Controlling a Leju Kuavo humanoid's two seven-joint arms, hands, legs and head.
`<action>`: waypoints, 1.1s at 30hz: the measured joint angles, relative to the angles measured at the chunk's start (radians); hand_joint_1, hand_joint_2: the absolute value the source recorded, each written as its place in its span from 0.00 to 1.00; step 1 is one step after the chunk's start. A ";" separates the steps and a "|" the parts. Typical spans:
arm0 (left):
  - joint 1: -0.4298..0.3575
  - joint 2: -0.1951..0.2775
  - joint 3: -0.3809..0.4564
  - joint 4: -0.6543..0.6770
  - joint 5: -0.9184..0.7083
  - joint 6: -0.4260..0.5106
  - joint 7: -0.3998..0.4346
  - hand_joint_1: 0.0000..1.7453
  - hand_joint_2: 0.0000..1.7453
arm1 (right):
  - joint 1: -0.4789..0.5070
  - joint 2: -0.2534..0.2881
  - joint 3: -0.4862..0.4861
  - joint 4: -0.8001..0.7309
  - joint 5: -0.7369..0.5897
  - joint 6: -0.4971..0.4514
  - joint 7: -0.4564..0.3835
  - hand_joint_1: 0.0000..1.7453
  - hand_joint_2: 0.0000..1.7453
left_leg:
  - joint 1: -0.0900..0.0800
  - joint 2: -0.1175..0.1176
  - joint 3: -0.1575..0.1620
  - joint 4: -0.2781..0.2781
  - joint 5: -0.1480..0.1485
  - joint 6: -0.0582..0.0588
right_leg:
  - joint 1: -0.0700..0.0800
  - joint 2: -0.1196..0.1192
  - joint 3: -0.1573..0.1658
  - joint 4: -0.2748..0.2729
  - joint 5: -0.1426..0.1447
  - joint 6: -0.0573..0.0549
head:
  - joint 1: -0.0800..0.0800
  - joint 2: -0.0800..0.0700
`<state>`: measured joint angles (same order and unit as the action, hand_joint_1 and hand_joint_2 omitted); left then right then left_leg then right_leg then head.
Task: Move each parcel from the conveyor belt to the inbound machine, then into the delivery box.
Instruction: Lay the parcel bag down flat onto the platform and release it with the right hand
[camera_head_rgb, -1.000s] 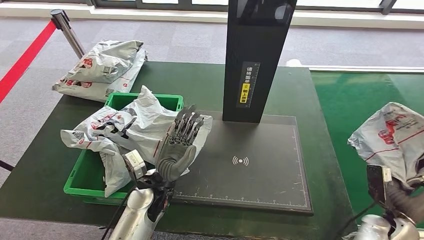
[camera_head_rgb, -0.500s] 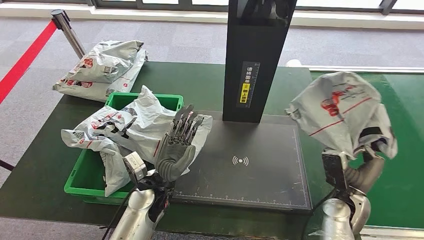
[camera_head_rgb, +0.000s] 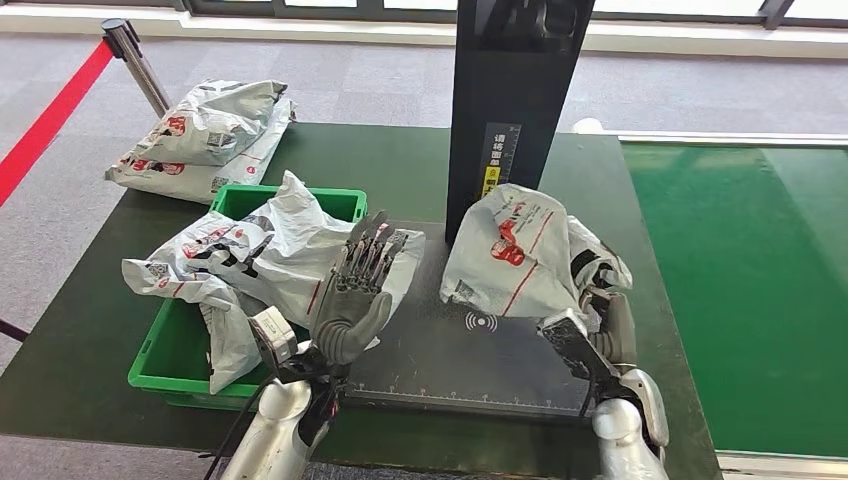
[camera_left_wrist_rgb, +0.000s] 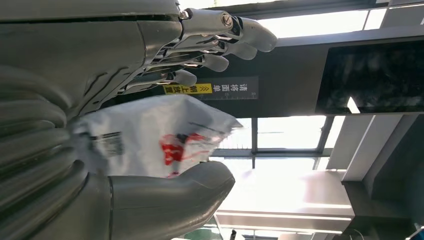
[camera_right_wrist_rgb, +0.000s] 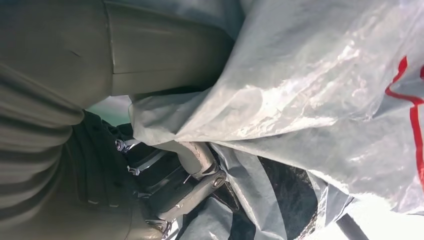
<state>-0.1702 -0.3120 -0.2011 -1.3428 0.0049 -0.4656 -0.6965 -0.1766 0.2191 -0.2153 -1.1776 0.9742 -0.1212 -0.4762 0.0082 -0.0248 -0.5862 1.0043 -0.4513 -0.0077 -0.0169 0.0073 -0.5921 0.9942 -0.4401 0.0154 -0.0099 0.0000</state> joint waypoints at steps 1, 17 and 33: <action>0.000 0.000 0.000 0.000 0.000 0.000 0.000 0.00 1.00 | -0.001 -0.004 0.008 0.013 0.010 0.006 0.005 1.00 1.00 | 0.000 0.000 0.000 0.000 0.000 0.000 | 0.000 0.000 0.000 0.000 0.000 0.000 | 0.000 0.000; 0.000 0.000 0.002 0.002 -0.011 0.012 -0.001 0.00 1.00 | -0.016 -0.031 0.075 0.127 0.066 0.075 0.034 0.00 0.00 | 0.000 0.000 0.000 0.000 0.000 0.000 | 0.000 0.000 0.000 0.000 0.000 0.000 | 0.000 0.000; 0.001 0.000 0.002 0.010 -0.013 0.015 -0.001 0.00 1.00 | -0.039 -0.045 0.076 0.178 0.068 0.090 0.049 0.00 0.00 | 0.000 0.000 0.000 0.000 0.000 0.000 | 0.000 0.000 0.000 0.000 0.000 0.000 | 0.000 0.000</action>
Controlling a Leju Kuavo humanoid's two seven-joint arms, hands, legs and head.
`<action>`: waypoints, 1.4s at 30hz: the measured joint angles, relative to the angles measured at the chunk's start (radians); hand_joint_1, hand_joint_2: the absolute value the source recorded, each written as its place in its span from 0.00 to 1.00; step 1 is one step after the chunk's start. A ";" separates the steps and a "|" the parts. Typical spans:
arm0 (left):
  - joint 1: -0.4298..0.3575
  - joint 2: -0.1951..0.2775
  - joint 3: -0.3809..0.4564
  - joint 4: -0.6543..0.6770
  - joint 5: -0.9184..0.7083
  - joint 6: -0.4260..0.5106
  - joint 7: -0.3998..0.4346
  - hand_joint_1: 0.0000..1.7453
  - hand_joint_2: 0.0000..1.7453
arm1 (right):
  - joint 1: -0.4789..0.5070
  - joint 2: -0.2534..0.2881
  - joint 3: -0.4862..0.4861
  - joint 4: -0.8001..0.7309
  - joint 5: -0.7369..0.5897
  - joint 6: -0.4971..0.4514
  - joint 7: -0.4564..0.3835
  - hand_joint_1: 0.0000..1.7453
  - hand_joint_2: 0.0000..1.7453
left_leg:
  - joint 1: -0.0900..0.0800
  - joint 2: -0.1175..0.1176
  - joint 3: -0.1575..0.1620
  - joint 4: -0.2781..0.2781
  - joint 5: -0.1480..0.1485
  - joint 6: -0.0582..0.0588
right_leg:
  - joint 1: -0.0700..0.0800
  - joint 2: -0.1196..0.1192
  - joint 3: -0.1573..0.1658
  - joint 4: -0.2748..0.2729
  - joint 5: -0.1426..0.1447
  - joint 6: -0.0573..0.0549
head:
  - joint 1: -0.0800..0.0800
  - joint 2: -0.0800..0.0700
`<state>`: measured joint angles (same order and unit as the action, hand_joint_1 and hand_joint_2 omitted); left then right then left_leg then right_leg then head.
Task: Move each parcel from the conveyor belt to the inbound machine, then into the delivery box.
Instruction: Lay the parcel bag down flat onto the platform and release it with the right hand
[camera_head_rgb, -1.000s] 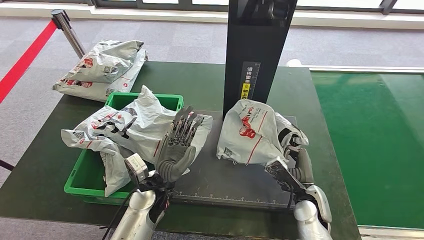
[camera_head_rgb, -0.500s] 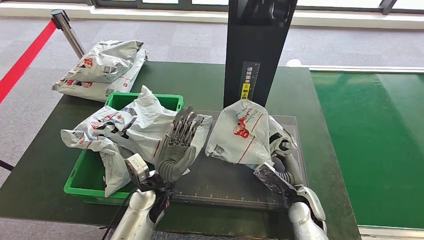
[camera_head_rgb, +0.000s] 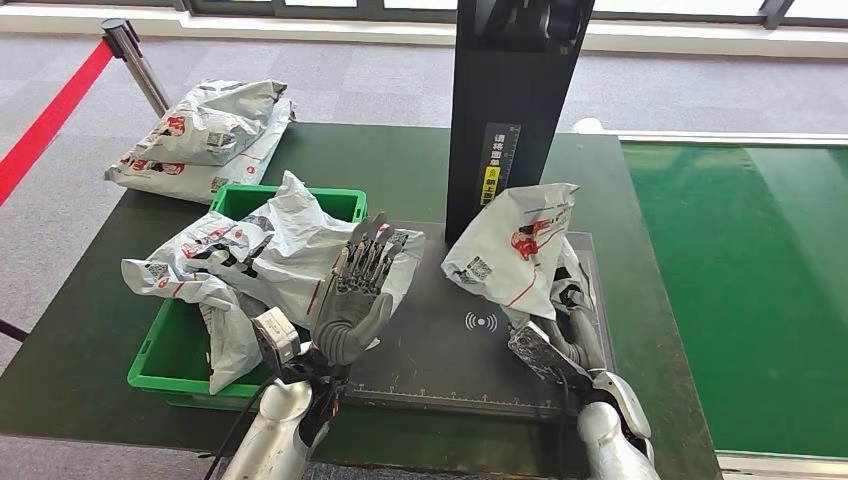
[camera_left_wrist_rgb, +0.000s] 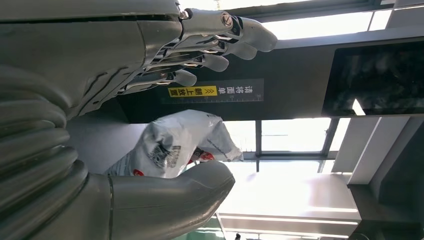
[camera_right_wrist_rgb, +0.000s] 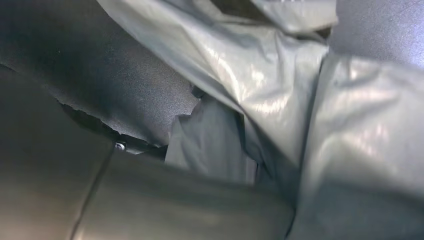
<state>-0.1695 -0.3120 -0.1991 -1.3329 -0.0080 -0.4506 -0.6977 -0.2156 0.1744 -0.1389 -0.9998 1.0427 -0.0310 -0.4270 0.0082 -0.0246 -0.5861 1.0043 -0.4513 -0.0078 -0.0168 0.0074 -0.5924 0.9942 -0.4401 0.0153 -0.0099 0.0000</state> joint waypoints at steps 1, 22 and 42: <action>0.000 0.000 0.000 0.000 0.000 0.000 0.000 0.00 1.00 | -0.001 -0.001 0.000 0.002 0.001 0.000 0.001 0.00 0.00 | 0.000 0.000 0.000 0.000 0.000 0.000 | 0.000 0.000 0.000 0.000 0.000 0.000 | 0.000 0.000; 0.001 0.000 0.001 0.006 -0.003 0.004 0.003 0.00 1.00 | 0.003 -0.011 0.000 -0.012 0.036 -0.080 0.015 0.00 0.00 | 0.000 0.000 0.000 0.000 0.000 0.000 | 0.000 0.000 0.000 0.000 0.000 0.000 | 0.000 0.000; 0.001 0.000 0.004 0.012 -0.010 0.006 0.003 0.00 1.00 | 0.040 -0.011 0.000 -0.167 -0.051 -0.035 -0.187 0.00 0.00 | 0.000 0.000 0.000 0.000 0.000 0.000 | 0.000 0.000 0.000 0.000 0.000 0.000 | 0.000 0.000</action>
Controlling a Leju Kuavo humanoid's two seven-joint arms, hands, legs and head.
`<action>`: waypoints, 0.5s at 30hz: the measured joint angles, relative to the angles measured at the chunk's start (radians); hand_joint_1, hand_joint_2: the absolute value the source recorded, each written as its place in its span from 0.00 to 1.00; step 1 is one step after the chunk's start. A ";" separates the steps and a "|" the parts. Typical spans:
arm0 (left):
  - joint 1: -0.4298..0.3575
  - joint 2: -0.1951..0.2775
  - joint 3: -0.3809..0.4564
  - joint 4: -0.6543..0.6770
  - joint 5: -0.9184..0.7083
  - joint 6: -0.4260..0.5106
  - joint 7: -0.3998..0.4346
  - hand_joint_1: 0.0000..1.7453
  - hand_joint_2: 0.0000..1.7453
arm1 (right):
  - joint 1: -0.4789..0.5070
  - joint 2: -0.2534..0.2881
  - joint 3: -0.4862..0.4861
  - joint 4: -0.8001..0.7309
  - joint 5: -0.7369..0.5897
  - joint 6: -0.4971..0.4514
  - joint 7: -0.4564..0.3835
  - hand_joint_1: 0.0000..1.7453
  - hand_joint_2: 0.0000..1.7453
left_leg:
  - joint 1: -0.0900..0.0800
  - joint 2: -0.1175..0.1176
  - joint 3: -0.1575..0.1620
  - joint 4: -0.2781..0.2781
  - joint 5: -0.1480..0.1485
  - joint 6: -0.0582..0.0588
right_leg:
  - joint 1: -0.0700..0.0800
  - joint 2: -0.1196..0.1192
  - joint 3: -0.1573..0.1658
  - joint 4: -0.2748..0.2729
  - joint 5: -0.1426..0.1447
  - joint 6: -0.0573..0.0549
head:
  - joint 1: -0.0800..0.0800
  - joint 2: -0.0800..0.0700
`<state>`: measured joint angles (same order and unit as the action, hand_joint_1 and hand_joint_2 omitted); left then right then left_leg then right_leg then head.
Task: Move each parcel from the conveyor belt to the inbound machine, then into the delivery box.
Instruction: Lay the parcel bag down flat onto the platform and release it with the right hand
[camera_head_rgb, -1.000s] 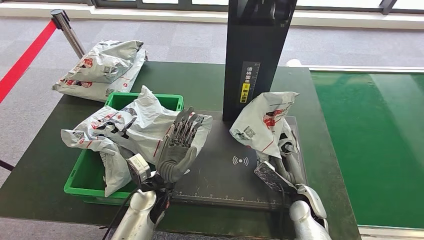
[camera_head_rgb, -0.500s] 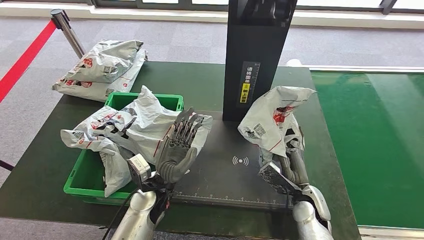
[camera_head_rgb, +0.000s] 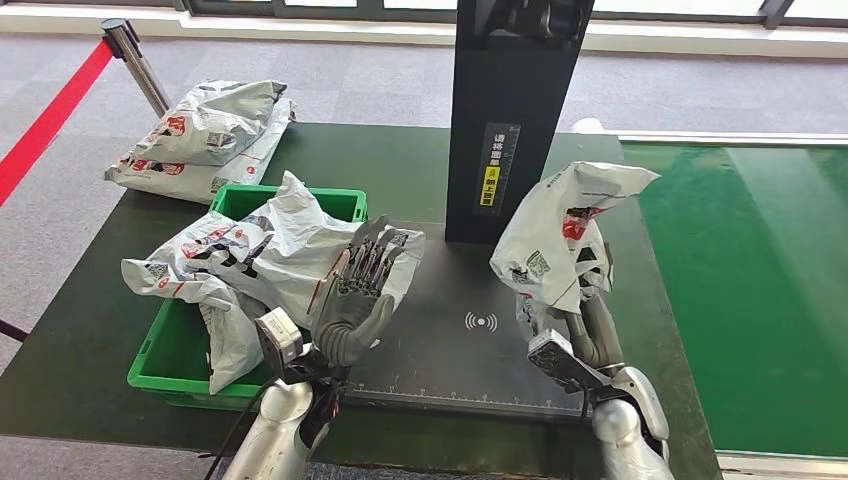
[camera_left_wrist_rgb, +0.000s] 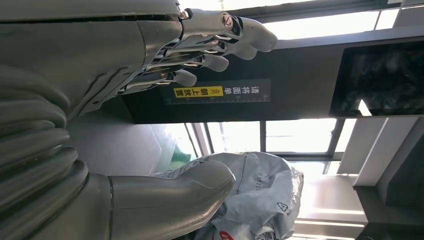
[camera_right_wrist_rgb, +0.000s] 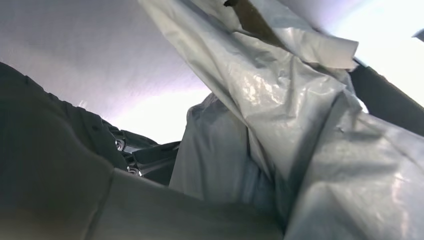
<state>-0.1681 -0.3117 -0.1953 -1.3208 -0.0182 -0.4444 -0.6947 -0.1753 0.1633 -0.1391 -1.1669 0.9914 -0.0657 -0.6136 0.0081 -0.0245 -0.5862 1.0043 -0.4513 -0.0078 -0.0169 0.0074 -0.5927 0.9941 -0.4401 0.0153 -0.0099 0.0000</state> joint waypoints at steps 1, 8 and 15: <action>0.000 0.000 0.000 0.001 -0.001 0.001 0.000 0.00 1.00 | 0.000 0.000 0.000 -0.001 0.025 -0.023 0.001 0.00 0.00 | 0.000 0.000 0.000 0.000 0.000 0.000 | 0.000 0.000 0.000 0.000 0.000 0.000 | 0.000 0.000; -0.003 0.000 0.000 0.013 -0.007 0.003 -0.001 0.00 1.00 | 0.006 -0.001 0.019 0.012 0.165 -0.070 0.010 0.00 0.00 | 0.000 0.000 0.000 0.000 0.000 0.000 | 0.000 0.000 0.000 0.000 0.000 0.000 | 0.000 0.000; -0.003 0.000 0.000 0.013 -0.007 -0.001 0.000 0.00 1.00 | 0.039 -0.002 0.050 0.009 0.177 -0.072 0.015 0.00 0.00 | 0.000 0.000 0.000 0.000 0.000 0.000 | 0.000 0.000 0.000 0.000 0.000 0.000 | 0.000 0.000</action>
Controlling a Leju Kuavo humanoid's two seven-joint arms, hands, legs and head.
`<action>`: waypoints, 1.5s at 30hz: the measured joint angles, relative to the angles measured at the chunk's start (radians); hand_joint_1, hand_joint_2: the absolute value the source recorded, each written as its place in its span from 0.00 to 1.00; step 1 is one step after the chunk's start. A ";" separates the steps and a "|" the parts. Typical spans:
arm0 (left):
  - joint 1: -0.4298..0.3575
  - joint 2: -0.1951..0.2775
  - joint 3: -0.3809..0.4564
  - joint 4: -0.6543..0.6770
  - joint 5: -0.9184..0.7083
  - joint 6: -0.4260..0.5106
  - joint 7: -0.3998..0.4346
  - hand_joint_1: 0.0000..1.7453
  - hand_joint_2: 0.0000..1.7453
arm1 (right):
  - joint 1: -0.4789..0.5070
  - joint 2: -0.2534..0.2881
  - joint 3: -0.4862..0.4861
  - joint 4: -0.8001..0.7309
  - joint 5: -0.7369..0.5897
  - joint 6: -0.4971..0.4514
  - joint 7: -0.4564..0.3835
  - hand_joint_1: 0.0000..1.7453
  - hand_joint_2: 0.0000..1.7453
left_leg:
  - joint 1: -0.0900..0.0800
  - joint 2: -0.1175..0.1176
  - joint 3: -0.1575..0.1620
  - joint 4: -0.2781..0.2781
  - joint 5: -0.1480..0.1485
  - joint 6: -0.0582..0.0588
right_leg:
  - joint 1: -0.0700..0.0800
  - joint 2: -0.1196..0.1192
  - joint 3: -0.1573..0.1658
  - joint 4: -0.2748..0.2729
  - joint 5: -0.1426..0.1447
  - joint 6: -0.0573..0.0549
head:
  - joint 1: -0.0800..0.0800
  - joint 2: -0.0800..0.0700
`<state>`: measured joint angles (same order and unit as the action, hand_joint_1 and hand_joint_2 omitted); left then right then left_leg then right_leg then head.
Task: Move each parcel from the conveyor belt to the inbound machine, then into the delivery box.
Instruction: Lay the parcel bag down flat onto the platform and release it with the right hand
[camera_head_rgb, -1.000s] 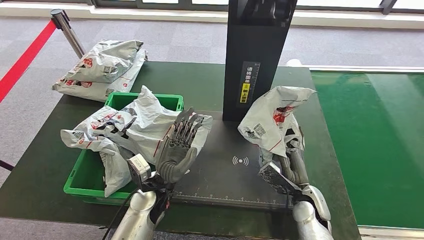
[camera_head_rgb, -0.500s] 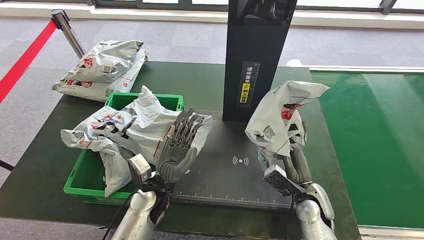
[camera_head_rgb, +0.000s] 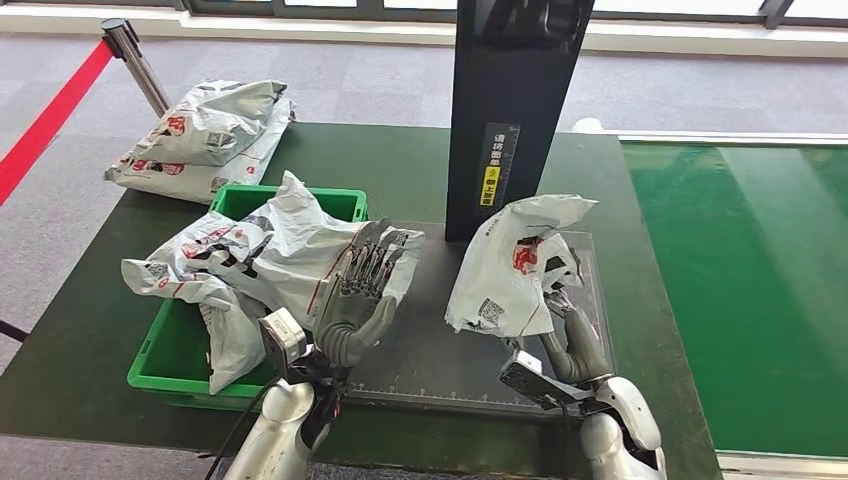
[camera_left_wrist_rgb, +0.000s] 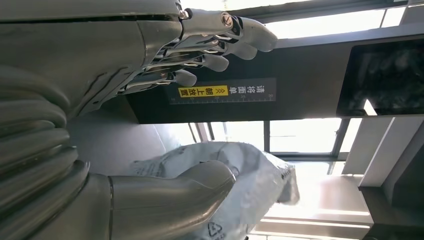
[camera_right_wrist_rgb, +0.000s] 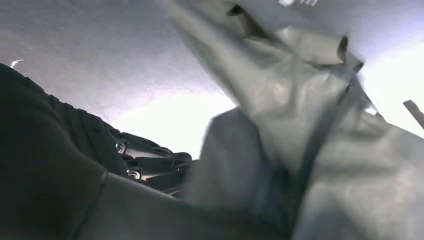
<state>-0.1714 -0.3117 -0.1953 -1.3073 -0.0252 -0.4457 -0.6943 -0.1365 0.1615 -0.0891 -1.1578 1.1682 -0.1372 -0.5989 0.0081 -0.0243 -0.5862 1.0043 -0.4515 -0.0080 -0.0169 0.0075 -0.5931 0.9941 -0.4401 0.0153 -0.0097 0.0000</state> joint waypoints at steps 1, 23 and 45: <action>0.000 0.000 0.000 0.000 0.000 0.000 0.000 0.00 1.00 | 0.001 -0.001 0.002 0.000 0.004 -0.002 0.004 0.00 0.00 | 0.000 0.000 0.000 0.000 0.000 0.000 | 0.000 0.000 0.000 0.000 0.000 0.000 | 0.000 0.000; 0.001 0.000 0.000 0.000 0.000 -0.006 0.000 0.00 1.00 | -0.004 -0.003 0.006 0.037 0.173 -0.105 0.170 0.00 1.00 | 0.000 0.000 0.000 0.000 0.000 0.000 | 0.000 0.000 0.000 0.000 0.000 0.000 | 0.000 0.000; -0.072 -0.001 -0.203 0.103 -0.720 0.742 0.191 0.00 1.00 | 0.000 0.118 -0.130 -0.327 -0.253 -0.557 -0.093 0.00 1.00 | -0.001 0.002 0.000 0.000 0.000 0.000 | -0.001 0.002 -0.002 0.000 0.001 0.000 | 0.000 0.000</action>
<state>-0.2435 -0.3125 -0.3985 -1.2045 -0.7450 0.2966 -0.5034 -0.1370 0.2795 -0.2193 -1.4846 0.9150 -0.6943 -0.6916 0.0068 -0.0221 -0.5860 1.0046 -0.4514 -0.0080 -0.0179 0.0097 -0.5952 0.9938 -0.4394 0.0151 -0.0097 0.0000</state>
